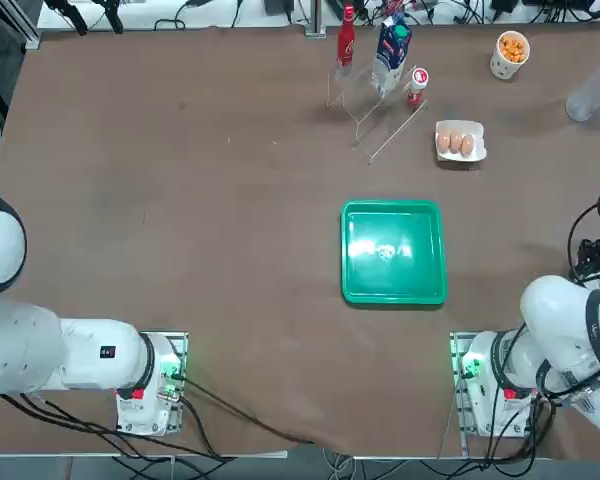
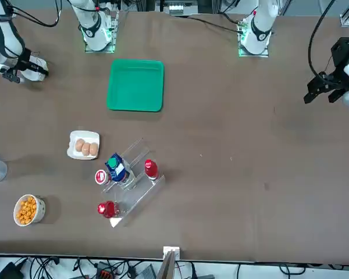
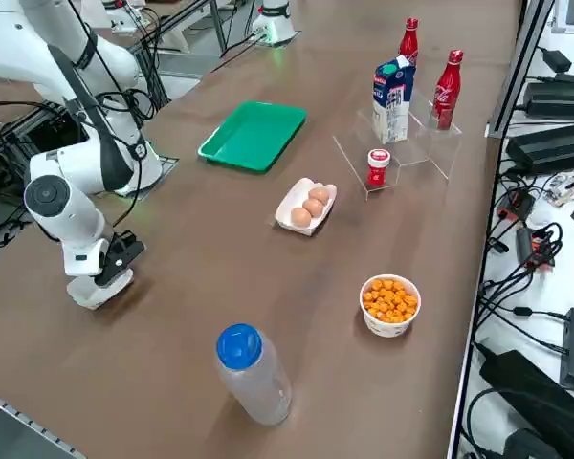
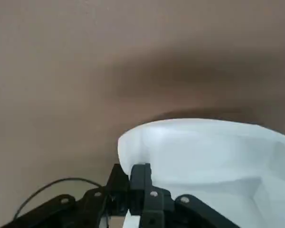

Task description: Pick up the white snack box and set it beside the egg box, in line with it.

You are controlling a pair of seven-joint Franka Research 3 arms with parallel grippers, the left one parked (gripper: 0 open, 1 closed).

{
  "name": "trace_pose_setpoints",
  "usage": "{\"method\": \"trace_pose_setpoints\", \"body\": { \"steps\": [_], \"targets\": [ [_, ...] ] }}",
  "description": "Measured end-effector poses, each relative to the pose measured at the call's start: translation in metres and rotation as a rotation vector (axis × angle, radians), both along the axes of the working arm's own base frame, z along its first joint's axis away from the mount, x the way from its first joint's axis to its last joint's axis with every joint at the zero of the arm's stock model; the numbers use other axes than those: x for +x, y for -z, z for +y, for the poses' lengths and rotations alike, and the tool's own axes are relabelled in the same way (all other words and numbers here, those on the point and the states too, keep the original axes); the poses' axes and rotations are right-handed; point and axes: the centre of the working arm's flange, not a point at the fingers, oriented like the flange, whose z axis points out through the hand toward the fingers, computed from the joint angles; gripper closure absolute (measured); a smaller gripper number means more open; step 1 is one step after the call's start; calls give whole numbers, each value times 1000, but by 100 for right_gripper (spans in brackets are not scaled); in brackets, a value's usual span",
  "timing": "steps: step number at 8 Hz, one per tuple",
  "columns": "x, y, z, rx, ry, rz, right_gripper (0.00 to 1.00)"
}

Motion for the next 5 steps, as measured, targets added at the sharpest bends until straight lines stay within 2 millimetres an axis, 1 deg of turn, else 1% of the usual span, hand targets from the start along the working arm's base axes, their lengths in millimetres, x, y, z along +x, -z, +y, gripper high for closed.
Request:
{"method": "trace_pose_setpoints", "body": {
  "steps": [2, 3, 4, 5],
  "targets": [
    [3, -4, -1, 0, -4, 2, 98],
    [10, -14, -6, 10, -12, 19, 98],
    [26, -36, -12, 24, -30, 48, 98],
    [54, -70, -16, 25, -63, 68, 98]
  ]
}}
